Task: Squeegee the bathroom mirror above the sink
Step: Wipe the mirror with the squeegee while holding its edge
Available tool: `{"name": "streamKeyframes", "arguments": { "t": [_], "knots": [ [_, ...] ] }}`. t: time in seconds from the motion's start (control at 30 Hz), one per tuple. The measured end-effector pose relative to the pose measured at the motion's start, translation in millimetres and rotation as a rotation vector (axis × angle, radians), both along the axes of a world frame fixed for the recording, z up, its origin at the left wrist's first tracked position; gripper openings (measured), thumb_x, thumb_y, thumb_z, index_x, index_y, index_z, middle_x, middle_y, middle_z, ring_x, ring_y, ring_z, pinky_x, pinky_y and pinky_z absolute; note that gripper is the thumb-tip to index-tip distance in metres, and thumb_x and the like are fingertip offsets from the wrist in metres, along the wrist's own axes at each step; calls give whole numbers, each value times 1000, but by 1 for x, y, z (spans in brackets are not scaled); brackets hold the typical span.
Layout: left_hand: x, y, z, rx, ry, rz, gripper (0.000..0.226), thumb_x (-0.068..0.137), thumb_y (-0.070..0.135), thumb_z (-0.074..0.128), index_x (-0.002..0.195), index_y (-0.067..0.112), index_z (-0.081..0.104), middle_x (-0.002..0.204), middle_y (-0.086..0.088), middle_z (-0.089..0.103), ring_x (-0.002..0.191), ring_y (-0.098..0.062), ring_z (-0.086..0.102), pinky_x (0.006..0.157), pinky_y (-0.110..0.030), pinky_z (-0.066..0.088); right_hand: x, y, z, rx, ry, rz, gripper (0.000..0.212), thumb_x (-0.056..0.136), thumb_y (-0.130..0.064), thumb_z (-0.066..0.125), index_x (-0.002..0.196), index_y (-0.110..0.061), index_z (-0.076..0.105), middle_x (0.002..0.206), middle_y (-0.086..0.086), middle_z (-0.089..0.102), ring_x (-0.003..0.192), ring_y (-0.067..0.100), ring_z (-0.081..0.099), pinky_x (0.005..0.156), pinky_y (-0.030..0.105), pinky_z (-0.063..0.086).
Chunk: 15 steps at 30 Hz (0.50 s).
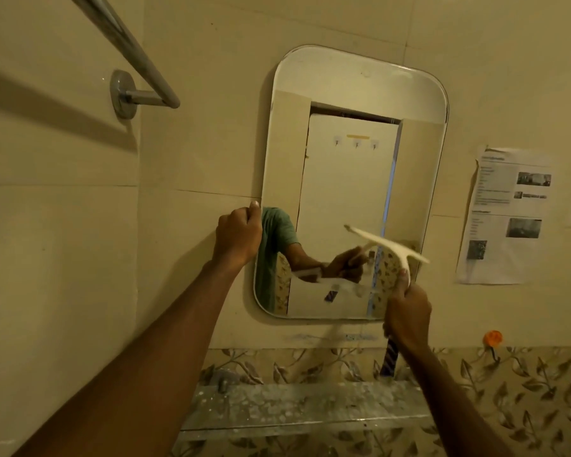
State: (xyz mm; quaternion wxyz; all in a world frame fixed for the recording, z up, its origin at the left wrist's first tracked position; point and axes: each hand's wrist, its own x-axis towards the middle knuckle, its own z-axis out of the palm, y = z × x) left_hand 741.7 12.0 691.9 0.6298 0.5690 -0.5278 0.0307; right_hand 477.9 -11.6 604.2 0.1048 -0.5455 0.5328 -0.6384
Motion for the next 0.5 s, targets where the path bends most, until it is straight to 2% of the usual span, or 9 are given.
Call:
{"name": "streamKeyframes", "arguments": {
  "t": [0.1, 0.17, 0.23, 0.4, 0.5],
  "knots": [
    [0, 1, -11, 11, 4, -7, 48, 101, 38, 30, 64, 16, 51, 65, -9, 57, 67, -25, 58, 65, -36, 48, 22, 18, -58, 88, -52, 47, 47, 101, -40, 32, 67, -13, 50, 57, 11, 53, 48, 28, 52, 47, 49, 51],
    [-1, 3, -13, 16, 1, -1, 48, 102, 37, 31, 65, 15, 52, 62, -6, 55, 61, -21, 55, 60, -32, 44, 34, 29, -85, 180, -78, 83, 50, 99, -45, 33, 65, -13, 48, 55, 9, 51, 45, 27, 51, 45, 49, 51],
    [-1, 5, -11, 26, -4, 4, 48, 101, 37, 31, 70, 11, 56, 66, -8, 58, 63, -21, 55, 62, -32, 45, 36, 36, -98, 222, -57, 93, 53, 97, -51, 31, 61, -15, 46, 52, 8, 49, 45, 28, 51, 45, 48, 51],
    [0, 5, -16, 44, 18, -20, 48, 100, 40, 32, 67, 14, 55, 70, -14, 63, 70, -28, 62, 73, -43, 57, 11, 24, -47, 46, -72, 43, 50, 100, -45, 31, 64, -16, 49, 56, 6, 49, 45, 23, 47, 46, 38, 47],
    [0, 6, -24, 47, 25, -17, 48, 100, 40, 32, 66, 15, 55, 72, -16, 64, 72, -31, 64, 74, -47, 57, 1, 6, -23, 11, -116, -1, 47, 100, -51, 28, 71, -23, 53, 66, 10, 60, 56, 34, 61, 51, 45, 56]
  ]
}}
